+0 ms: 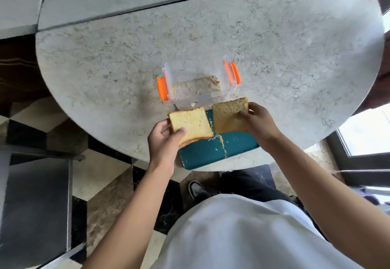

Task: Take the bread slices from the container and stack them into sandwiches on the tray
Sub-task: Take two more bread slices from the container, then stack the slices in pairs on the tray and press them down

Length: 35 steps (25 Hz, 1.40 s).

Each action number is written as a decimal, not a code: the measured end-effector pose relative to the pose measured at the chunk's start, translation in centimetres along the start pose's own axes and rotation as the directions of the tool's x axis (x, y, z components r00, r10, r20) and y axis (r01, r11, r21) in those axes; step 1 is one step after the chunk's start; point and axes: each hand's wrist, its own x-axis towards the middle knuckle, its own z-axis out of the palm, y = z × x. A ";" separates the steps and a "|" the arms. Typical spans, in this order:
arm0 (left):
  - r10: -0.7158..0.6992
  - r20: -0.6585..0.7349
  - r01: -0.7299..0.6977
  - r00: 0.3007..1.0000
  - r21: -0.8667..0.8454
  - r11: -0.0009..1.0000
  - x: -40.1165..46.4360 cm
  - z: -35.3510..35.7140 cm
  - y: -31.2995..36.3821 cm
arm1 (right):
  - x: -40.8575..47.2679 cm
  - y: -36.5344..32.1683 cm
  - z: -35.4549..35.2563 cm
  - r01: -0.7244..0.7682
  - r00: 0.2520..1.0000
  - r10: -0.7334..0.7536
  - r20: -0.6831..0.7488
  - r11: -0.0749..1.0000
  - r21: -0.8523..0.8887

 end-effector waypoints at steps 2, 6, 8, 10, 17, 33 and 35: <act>-0.061 0.000 0.061 0.998 0.029 0.998 -0.2 -0.3 -1.7 | -0.1 1.9 -1.0 -0.046 0.999 0.046 -0.019 0.998 -0.042; -0.132 -0.059 0.138 0.989 0.123 0.983 0.5 -0.4 -5.5 | 0.5 5.2 -1.7 -0.132 0.991 0.134 0.009 0.986 -0.101; -0.156 -0.107 0.171 0.982 0.149 0.974 0.9 -0.2 -6.8 | 1.0 5.7 -1.6 -0.131 0.989 0.139 0.046 0.980 -0.153; -0.202 -0.162 0.229 0.966 0.167 0.959 1.0 0.0 -7.9 | 1.6 6.4 -1.8 -0.134 0.987 0.149 0.060 0.970 -0.202; -0.175 -0.297 0.280 0.939 0.358 0.891 0.3 1.6 -9.3 | 3.5 6.4 -3.6 -0.014 0.988 0.086 0.129 0.878 -0.479; 0.010 -0.332 0.245 0.943 0.715 0.655 1.2 3.0 -6.3 | 3.5 3.4 0.1 0.461 0.887 -0.257 0.384 0.551 -0.696; 0.015 -0.291 0.206 0.956 0.711 0.672 1.9 2.8 -5.6 | 3.1 3.0 2.0 0.489 0.868 -0.225 0.444 0.550 -0.677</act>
